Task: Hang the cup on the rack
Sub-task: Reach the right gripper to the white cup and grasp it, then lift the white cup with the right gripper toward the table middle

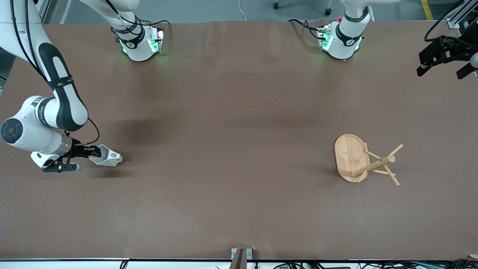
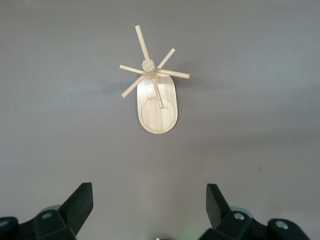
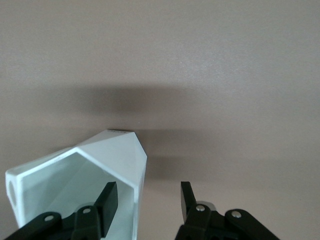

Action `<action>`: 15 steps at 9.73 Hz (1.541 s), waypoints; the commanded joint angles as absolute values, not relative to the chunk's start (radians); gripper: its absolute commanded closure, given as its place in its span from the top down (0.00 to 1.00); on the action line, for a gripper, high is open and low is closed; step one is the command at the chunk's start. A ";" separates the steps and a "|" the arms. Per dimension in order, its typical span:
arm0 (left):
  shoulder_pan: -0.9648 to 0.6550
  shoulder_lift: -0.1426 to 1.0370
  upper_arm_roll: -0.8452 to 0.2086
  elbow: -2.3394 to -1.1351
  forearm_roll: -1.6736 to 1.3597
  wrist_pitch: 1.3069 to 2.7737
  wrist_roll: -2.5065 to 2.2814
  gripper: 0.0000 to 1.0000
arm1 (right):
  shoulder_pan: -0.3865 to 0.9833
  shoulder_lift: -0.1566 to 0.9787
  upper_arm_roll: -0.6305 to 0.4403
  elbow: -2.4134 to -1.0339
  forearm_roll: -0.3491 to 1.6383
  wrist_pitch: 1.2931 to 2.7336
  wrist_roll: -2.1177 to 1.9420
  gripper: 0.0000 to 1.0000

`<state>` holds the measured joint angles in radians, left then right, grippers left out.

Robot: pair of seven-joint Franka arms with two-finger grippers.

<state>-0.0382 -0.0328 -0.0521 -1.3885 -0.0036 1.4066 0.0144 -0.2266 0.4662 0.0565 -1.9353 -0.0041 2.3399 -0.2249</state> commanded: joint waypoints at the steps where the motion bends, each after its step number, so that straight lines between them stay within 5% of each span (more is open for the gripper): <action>1: -0.032 -0.029 -0.058 -1.414 0.008 1.396 0.029 1.00 | -0.230 0.482 0.061 -1.940 -0.005 2.362 -0.232 0.29; 3: -0.031 -0.026 -0.054 -1.414 0.008 1.397 0.031 1.00 | -0.230 0.483 0.061 -1.939 0.021 2.356 -0.227 0.02; 5: -0.031 -0.026 -0.054 -1.414 0.008 1.397 0.047 1.00 | -0.221 0.482 0.064 -1.896 0.028 2.262 -0.230 0.01; 8: -0.031 -0.026 -0.054 -1.414 0.008 1.397 0.071 1.00 | -0.204 0.448 0.077 -1.680 0.104 1.891 -0.232 0.01; 11: -0.032 -0.017 -0.054 -1.417 0.006 1.396 0.214 1.00 | -0.190 0.371 0.146 -1.678 0.474 1.668 -0.233 0.01; 15: -0.034 -0.003 -0.058 -1.436 -0.017 1.390 0.542 1.00 | -0.048 0.333 0.169 -1.799 0.965 1.684 -0.219 0.01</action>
